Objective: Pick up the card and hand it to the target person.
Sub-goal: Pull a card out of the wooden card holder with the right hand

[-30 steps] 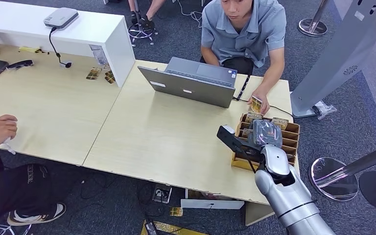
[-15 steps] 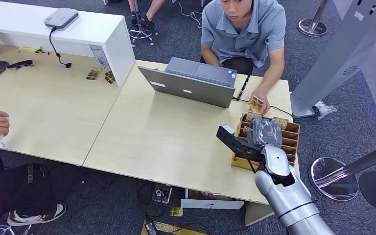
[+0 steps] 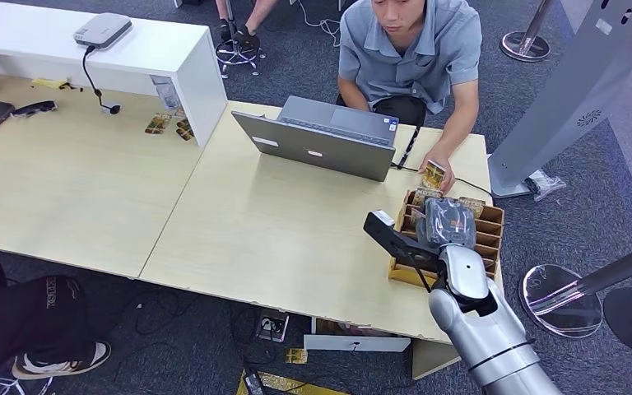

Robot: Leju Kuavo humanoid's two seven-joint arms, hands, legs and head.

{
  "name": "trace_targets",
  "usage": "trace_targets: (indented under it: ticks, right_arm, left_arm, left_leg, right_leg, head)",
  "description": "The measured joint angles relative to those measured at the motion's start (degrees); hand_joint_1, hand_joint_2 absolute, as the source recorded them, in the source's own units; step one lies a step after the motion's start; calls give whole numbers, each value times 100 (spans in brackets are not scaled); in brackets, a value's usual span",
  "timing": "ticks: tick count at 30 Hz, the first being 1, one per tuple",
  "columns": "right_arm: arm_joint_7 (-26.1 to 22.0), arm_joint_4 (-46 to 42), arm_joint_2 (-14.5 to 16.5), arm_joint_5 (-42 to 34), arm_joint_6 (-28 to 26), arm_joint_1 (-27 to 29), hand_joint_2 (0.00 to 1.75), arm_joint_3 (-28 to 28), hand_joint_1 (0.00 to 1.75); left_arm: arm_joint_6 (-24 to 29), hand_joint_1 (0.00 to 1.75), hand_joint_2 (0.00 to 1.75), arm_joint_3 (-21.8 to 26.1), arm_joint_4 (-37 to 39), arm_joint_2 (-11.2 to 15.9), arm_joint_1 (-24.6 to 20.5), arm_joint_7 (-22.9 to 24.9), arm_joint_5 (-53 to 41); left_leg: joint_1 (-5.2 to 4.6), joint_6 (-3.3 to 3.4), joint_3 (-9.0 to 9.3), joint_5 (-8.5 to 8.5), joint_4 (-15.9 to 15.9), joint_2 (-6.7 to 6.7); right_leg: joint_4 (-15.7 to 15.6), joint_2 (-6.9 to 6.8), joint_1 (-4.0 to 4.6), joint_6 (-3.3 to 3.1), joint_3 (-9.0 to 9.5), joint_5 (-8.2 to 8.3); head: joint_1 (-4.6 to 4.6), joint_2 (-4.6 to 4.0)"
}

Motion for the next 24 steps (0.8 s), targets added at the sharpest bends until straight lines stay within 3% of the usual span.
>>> trace_targets:
  ticks: [5,11,16,24]
  right_arm:
    - [247,-540,-165,195,287,71,175,-33,175]
    - [688,-1855,-543,12,812,190,175,-336,175]
    - [657,-2595,-717,-50,572,224,175,-619,175]
    - [511,-2910,-777,209,102,331,175,-825,175]
  left_arm:
    - [9,0,0,8,1,0,4,-23,94]
    - [49,0,0,16,0,1,27,-58,202]
    - [55,0,0,15,0,2,31,-41,163]
    - [23,0,0,15,2,0,28,-31,122]
  left_leg:
    - [0,0,0,0,1,0]
    - [-1,0,-2,0,3,1]
    - [-1,1,0,-1,3,5]
    - [0,0,-1,0,2,4]
  right_leg:
    - [0,0,0,0,-1,0]
    - [0,1,0,0,-1,0]
    - [-1,3,0,0,-1,0]
    - [0,2,0,0,0,0]
  head:
    - [-1,0]
    - [1,0]
    - [0,0]
    - [0,0]
